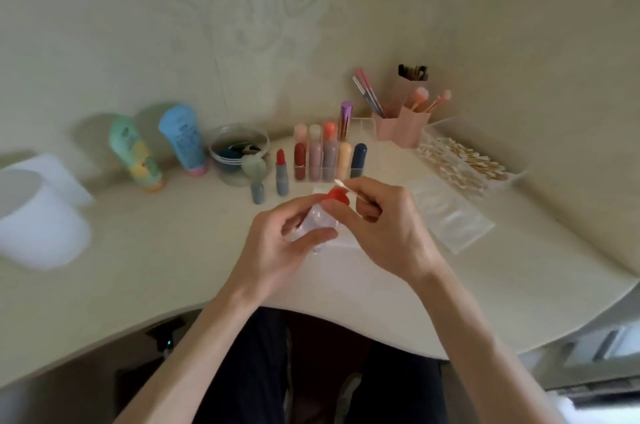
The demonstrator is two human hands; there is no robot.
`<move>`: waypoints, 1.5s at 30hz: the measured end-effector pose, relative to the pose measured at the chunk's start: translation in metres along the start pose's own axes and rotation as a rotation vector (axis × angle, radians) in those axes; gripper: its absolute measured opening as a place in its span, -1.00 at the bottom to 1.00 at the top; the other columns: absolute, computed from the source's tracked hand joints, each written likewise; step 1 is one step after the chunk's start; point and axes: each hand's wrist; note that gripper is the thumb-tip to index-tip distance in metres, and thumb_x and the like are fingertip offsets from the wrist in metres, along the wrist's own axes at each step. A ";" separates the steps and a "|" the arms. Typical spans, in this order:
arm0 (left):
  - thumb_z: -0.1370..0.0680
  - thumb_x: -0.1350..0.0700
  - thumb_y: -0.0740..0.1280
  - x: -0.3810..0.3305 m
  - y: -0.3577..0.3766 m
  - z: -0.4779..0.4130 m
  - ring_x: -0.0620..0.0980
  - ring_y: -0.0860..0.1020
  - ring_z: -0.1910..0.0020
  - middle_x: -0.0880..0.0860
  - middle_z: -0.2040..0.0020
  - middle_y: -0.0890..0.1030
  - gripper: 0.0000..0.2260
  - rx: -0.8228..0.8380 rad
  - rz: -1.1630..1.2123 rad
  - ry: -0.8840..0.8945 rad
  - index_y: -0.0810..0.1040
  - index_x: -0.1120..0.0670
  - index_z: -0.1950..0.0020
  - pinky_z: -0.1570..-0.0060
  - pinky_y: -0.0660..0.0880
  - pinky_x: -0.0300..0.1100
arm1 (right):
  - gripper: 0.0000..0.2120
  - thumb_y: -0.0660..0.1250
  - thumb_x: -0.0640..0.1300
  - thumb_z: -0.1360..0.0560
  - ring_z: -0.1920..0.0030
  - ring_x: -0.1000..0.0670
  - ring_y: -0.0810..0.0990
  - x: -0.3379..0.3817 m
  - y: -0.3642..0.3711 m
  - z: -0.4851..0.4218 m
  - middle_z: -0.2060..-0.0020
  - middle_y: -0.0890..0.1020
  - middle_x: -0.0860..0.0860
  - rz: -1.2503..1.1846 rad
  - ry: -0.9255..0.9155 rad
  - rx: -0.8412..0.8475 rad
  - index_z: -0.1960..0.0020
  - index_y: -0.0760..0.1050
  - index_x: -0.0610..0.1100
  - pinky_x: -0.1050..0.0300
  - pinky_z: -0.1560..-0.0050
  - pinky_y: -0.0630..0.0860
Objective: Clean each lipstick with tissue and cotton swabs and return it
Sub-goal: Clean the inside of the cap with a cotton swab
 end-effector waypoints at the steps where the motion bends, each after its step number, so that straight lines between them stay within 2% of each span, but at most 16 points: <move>1: -0.45 0.01 0.56 0.001 -0.003 0.001 -0.06 0.67 -0.12 -0.02 -0.11 0.74 -0.58 0.013 0.042 -0.013 0.64 -0.09 -0.31 -0.18 0.53 -0.20 | -0.88 0.47 0.10 -0.55 0.41 0.07 0.19 0.001 0.001 -0.002 0.46 0.22 0.12 0.011 -0.012 0.029 -0.01 0.64 0.07 0.23 0.32 0.22; 4: -0.46 0.12 0.54 0.002 -0.011 0.004 -0.15 0.66 -0.20 -0.13 -0.15 0.73 -0.56 0.007 0.093 -0.021 0.62 0.03 -0.34 -0.22 0.48 -0.33 | -0.77 0.48 0.02 -0.57 0.40 0.07 0.21 0.004 0.003 -0.007 0.48 0.26 0.15 0.008 -0.040 0.118 -0.21 0.69 0.02 0.29 0.30 0.24; 6: -0.47 0.18 0.54 0.003 -0.016 0.005 -0.29 0.65 -0.05 -0.18 0.03 0.73 -0.59 -0.007 0.053 -0.016 0.63 0.06 -0.32 -0.13 0.47 -0.41 | -0.64 0.50 0.16 -0.51 0.39 0.08 0.23 0.006 0.005 -0.009 0.47 0.29 0.17 0.020 -0.038 0.132 -0.26 0.65 0.09 0.33 0.30 0.24; 8: -0.46 0.16 0.56 0.005 -0.021 0.005 -0.23 0.66 -0.07 -0.17 0.02 0.73 -0.59 -0.029 0.007 -0.005 0.65 0.04 -0.30 -0.15 0.50 -0.34 | -0.56 0.50 0.36 -0.38 0.39 0.07 0.26 0.008 0.010 -0.011 0.45 0.27 0.14 0.057 -0.018 0.070 -0.14 0.63 0.14 0.31 0.29 0.27; 11: -0.43 0.08 0.58 0.009 -0.028 0.005 -0.09 0.67 -0.19 -0.15 -0.15 0.72 -0.56 -0.043 0.001 0.013 0.65 -0.03 -0.30 -0.22 0.51 -0.28 | -0.63 0.51 0.34 -0.38 0.42 0.05 0.22 0.006 0.016 -0.013 0.47 0.24 0.12 0.071 -0.005 0.002 0.06 0.60 0.07 0.26 0.32 0.21; 16: -0.44 0.09 0.56 0.006 -0.035 0.007 -0.17 0.64 -0.22 -0.23 -0.18 0.70 -0.58 -0.030 -0.016 0.035 0.62 -0.13 -0.27 -0.26 0.47 -0.33 | -0.74 0.55 0.08 -0.51 0.41 0.05 0.17 0.003 0.013 -0.016 0.45 0.19 0.15 -0.032 -0.028 0.124 -0.09 0.67 -0.05 0.26 0.31 0.19; 19: -0.47 0.06 0.52 0.006 -0.035 0.006 -0.21 0.61 -0.26 -0.27 -0.20 0.68 -0.59 -0.017 -0.022 0.028 0.60 -0.16 -0.29 -0.29 0.45 -0.34 | -0.64 0.54 0.15 -0.49 0.40 0.06 0.19 0.004 0.015 -0.018 0.42 0.20 0.14 -0.008 -0.049 0.135 -0.18 0.66 -0.03 0.25 0.31 0.21; 22: -0.48 0.05 0.52 0.009 -0.036 0.006 -0.17 0.60 -0.31 -0.20 -0.25 0.68 -0.55 -0.026 -0.050 0.034 0.60 -0.04 -0.37 -0.37 0.47 -0.17 | -0.63 0.52 0.31 -0.40 0.41 0.07 0.24 0.011 0.018 -0.017 0.45 0.25 0.14 0.055 -0.009 0.095 -0.02 0.63 0.07 0.30 0.35 0.24; 26: -0.50 0.08 0.50 0.009 -0.037 0.007 -0.18 0.58 -0.32 -0.21 -0.27 0.66 -0.56 -0.016 -0.032 0.036 0.58 -0.04 -0.38 -0.36 0.46 -0.22 | -0.73 0.54 0.08 -0.52 0.42 0.06 0.20 0.011 0.015 -0.018 0.47 0.24 0.15 0.018 -0.053 0.166 -0.15 0.67 -0.01 0.30 0.34 0.20; 28: -0.51 0.08 0.50 0.010 -0.037 0.008 -0.18 0.59 -0.32 -0.20 -0.27 0.66 -0.56 -0.014 -0.032 0.032 0.59 -0.02 -0.39 -0.35 0.47 -0.24 | -0.60 0.54 0.17 -0.47 0.40 0.07 0.22 0.008 0.014 -0.018 0.45 0.26 0.16 0.014 -0.057 0.185 -0.24 0.65 0.01 0.29 0.33 0.22; 31: -0.49 0.04 0.50 0.011 -0.038 0.008 -0.18 0.59 -0.32 -0.18 -0.27 0.67 -0.54 -0.016 -0.045 0.031 0.59 -0.01 -0.39 -0.36 0.46 -0.23 | -0.54 0.49 0.40 -0.34 0.41 0.09 0.27 0.012 0.014 -0.020 0.47 0.32 0.16 0.072 -0.001 0.161 -0.04 0.62 0.10 0.26 0.34 0.26; 33: -0.49 0.03 0.50 0.011 -0.039 0.008 -0.17 0.58 -0.33 -0.19 -0.27 0.66 -0.54 -0.011 -0.041 0.026 0.58 -0.03 -0.39 -0.36 0.46 -0.23 | -0.64 0.50 0.33 -0.39 0.42 0.07 0.23 0.012 0.014 -0.020 0.48 0.28 0.15 0.057 -0.014 0.163 0.02 0.65 0.07 0.24 0.35 0.21; 36: -0.51 0.05 0.50 0.010 -0.038 0.008 -0.18 0.57 -0.35 -0.21 -0.28 0.66 -0.56 -0.005 -0.037 0.019 0.57 -0.06 -0.39 -0.39 0.45 -0.19 | -0.62 0.54 0.20 -0.46 0.41 0.05 0.21 0.006 0.011 -0.022 0.45 0.24 0.14 0.038 -0.069 0.191 -0.19 0.67 0.03 0.22 0.33 0.21; 38: -0.51 0.04 0.49 0.010 -0.037 0.008 -0.18 0.57 -0.35 -0.20 -0.29 0.66 -0.54 0.000 -0.050 0.006 0.57 -0.04 -0.41 -0.42 0.44 -0.09 | -0.50 0.49 0.35 -0.40 0.41 0.07 0.28 0.006 0.011 -0.021 0.46 0.30 0.16 0.083 -0.039 0.174 -0.20 0.63 0.07 0.26 0.33 0.25; 40: -0.51 0.04 0.49 0.009 -0.037 0.008 -0.17 0.56 -0.36 -0.19 -0.29 0.66 -0.54 0.010 -0.057 -0.001 0.57 -0.02 -0.42 -0.44 0.43 -0.03 | -0.53 0.43 0.43 -0.36 0.41 0.09 0.34 0.011 0.013 -0.019 0.48 0.37 0.18 0.138 -0.005 0.160 -0.04 0.60 0.08 0.28 0.34 0.29; 45: -0.51 0.06 0.50 0.009 -0.038 0.009 -0.16 0.58 -0.34 -0.19 -0.29 0.66 -0.55 0.005 -0.039 -0.007 0.58 -0.04 -0.40 -0.38 0.47 -0.14 | -0.83 0.53 0.07 -0.53 0.42 0.05 0.19 0.012 0.010 -0.019 0.47 0.24 0.14 -0.014 -0.078 0.159 -0.01 0.65 0.01 0.20 0.34 0.20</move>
Point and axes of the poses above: each hand's wrist, its own z-axis away from the middle knuckle, its own y-axis out of the palm, x = y × z
